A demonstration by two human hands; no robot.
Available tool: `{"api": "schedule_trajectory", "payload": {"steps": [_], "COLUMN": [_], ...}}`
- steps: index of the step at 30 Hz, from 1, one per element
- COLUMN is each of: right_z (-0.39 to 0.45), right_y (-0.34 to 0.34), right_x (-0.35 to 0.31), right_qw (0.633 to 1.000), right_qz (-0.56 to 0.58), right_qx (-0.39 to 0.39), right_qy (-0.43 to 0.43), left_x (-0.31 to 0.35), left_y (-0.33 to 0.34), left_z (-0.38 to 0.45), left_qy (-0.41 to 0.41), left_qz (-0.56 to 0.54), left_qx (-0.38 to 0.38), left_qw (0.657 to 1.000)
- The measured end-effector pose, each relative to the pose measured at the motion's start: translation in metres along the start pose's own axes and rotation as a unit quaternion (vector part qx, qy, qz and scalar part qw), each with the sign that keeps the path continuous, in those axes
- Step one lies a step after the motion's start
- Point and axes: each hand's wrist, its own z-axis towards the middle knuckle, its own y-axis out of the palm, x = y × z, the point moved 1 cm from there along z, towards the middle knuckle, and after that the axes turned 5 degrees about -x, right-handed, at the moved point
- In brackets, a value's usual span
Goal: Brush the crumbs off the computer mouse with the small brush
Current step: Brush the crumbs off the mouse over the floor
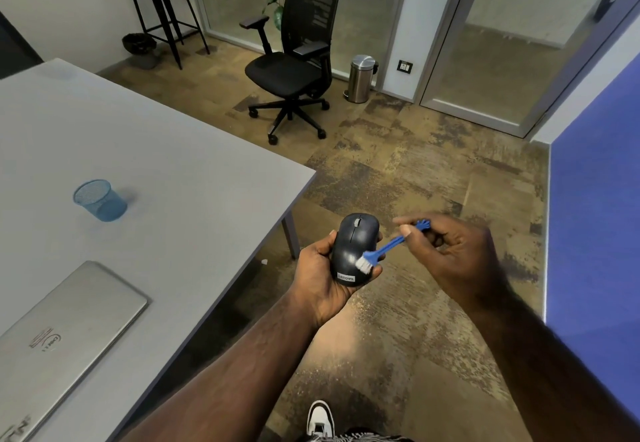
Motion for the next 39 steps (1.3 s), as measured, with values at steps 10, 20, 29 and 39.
{"api": "schedule_trajectory", "payload": {"steps": [10, 20, 29, 39], "right_z": [0.003, 0.011, 0.011, 0.010], "right_y": [-0.001, 0.004, 0.005, -0.001], "right_x": [0.003, 0.004, -0.002, -0.010], "right_qw": [1.000, 0.999, 0.996, 0.994], "right_qz": [-0.017, -0.042, -0.047, -0.046], "right_qx": [0.023, 0.028, -0.044, -0.070], "right_qy": [-0.008, 0.010, -0.061, -0.071], "left_x": [0.000, -0.001, 0.002, -0.002], "left_y": [0.003, 0.007, 0.003, 0.005], "left_z": [-0.001, -0.002, -0.004, -0.002], "left_qy": [0.000, -0.007, 0.000, 0.004], "left_qz": [0.031, 0.068, 0.080, 0.092], "left_qx": [0.001, -0.002, -0.003, -0.030], "left_qw": [1.000, 0.998, 0.997, 0.995]}}
